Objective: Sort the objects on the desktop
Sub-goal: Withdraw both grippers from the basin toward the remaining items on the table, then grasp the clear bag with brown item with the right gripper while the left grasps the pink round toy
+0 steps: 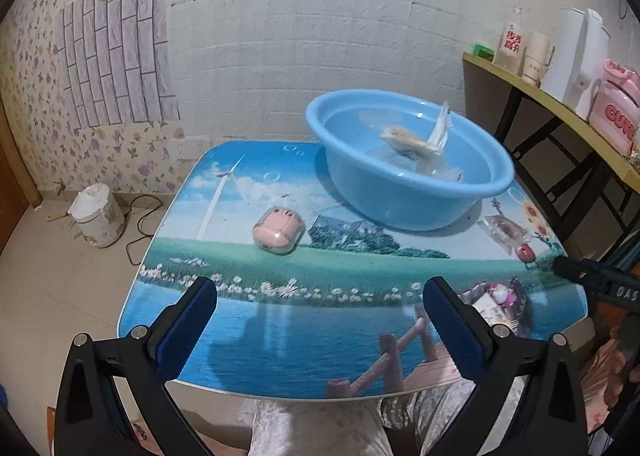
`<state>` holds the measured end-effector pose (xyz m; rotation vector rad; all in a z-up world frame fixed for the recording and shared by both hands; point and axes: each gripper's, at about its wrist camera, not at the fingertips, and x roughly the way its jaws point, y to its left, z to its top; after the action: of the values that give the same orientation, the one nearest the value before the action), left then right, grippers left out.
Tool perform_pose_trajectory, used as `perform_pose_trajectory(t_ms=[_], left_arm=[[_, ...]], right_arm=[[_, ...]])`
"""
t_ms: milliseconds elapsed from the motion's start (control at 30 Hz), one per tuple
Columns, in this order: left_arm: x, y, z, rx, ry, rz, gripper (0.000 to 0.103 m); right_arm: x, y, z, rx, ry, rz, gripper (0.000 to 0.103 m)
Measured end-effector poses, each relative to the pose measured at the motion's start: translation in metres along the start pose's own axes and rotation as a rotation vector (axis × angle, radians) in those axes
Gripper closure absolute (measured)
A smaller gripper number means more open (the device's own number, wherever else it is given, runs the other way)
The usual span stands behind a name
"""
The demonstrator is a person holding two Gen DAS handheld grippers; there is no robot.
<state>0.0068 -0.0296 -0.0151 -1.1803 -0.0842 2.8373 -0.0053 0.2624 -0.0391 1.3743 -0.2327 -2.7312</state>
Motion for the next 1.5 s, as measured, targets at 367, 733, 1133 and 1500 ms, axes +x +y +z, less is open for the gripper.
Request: perform_pose_trajectory(t_ms=[367, 733, 1133, 1500], left_arm=[[0.016, 0.009, 0.000, -0.015, 0.024, 0.017, 0.000], [0.036, 0.012, 0.005, -0.005, 0.037, 0.024, 0.000], [0.071, 0.025, 0.018, -0.003, 0.054, 0.049, 0.000], [0.104, 0.038, 0.026, -0.007, 0.077, 0.046, 0.000]], right_arm=[[0.011, -0.003, 0.002, 0.003, 0.011, -0.008, 0.010], [0.028, -0.006, 0.012, -0.007, 0.021, -0.027, 0.010], [0.064, -0.011, 0.030, -0.051, 0.036, -0.050, 0.010], [0.093, -0.009, 0.042, -0.120, 0.038, -0.056, 0.010]])
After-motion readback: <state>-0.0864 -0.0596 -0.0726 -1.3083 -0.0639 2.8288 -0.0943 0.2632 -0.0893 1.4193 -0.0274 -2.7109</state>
